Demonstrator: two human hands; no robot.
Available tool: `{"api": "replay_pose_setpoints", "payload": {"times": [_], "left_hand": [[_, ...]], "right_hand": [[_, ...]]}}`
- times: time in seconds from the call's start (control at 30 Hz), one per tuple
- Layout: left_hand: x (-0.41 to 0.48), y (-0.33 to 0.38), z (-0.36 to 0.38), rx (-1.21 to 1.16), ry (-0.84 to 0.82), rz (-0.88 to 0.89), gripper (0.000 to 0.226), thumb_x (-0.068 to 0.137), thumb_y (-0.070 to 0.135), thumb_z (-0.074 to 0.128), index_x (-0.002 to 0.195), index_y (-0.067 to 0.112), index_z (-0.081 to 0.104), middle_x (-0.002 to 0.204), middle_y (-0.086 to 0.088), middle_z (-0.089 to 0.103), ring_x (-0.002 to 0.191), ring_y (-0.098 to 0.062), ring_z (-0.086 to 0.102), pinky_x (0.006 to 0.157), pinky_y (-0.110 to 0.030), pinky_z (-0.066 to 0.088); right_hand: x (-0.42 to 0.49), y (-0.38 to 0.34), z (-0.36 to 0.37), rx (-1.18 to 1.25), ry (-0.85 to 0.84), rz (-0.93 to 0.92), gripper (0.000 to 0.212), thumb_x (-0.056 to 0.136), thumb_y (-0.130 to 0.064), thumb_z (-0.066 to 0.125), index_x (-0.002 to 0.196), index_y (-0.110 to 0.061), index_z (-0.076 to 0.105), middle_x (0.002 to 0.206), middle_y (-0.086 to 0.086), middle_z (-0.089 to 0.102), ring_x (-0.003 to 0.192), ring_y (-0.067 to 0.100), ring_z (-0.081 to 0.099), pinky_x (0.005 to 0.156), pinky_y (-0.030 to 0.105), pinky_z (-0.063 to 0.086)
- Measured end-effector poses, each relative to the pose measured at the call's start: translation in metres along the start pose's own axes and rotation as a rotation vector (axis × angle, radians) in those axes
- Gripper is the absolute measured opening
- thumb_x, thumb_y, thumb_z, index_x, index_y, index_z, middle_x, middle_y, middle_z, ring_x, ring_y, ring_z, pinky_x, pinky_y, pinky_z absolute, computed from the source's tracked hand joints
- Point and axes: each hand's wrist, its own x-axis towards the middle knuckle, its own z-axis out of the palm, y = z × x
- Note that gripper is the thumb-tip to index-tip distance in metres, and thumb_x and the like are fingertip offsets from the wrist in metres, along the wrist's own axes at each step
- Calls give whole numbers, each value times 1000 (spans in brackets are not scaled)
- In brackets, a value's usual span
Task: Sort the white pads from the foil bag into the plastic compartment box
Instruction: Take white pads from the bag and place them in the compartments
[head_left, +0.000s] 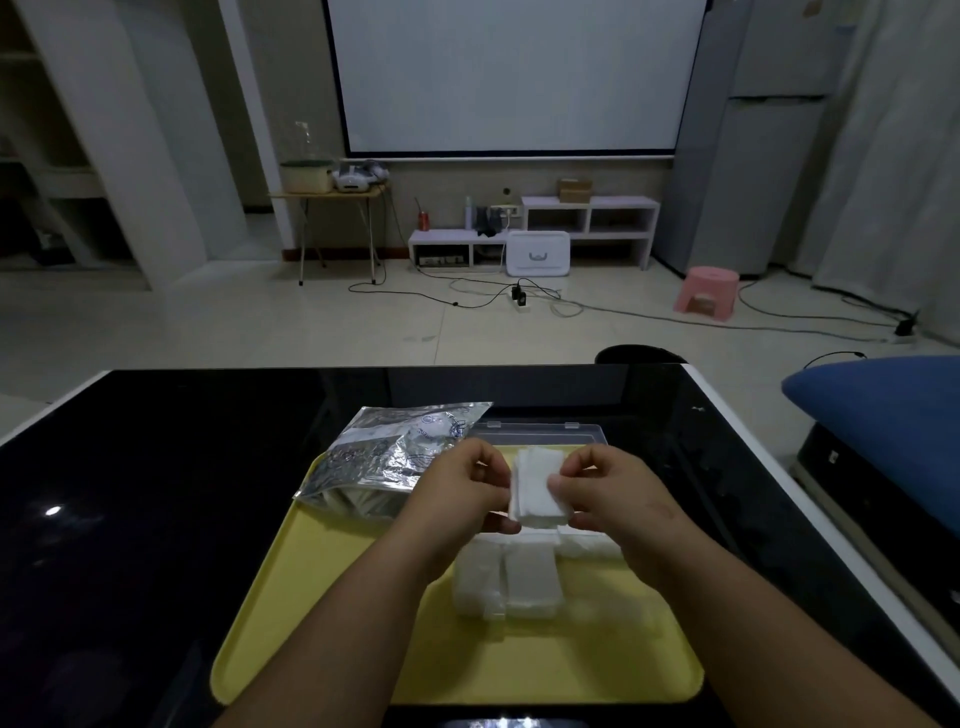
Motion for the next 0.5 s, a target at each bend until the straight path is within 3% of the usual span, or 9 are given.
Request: {"api": "replay_pose_setpoints", "payload": {"times": [0.13,0.23,0.37,0.5], "left_hand": [[-2,5,15,-31,-14,-5,14,89,-2,58,82,10,54,80,-11,61,68,-24,63,58,-35,54],[-2,0,22,195,11,77,16,87,12,69,81,15,55,78,-9,67,68,-17,64,59,-30,53],[-4,-5,30,289,9,62,19,82,8,74,81,10,56,80,-18,70,62,-19,66,70,-45,59],[-5,-10,35,327,-25,53,18,81,5,74,81,10,57,74,-12,70,60,-19,66,71,-50,60]], "right_hand": [[-4,-1,-11,-7,5,44,10,87,-6,65,94,-5,57,103,15,64,90,29,68,64,30,59],[-6,2,-17,-97,-7,43,10,88,-7,65,94,-6,58,100,14,64,87,27,69,64,29,59],[-5,4,-23,-322,-22,97,6,88,-7,65,90,-9,61,95,11,64,83,24,67,62,28,59],[-2,7,-26,-449,-53,154,10,86,-3,64,86,-13,62,88,9,64,73,19,62,58,25,54]]}}
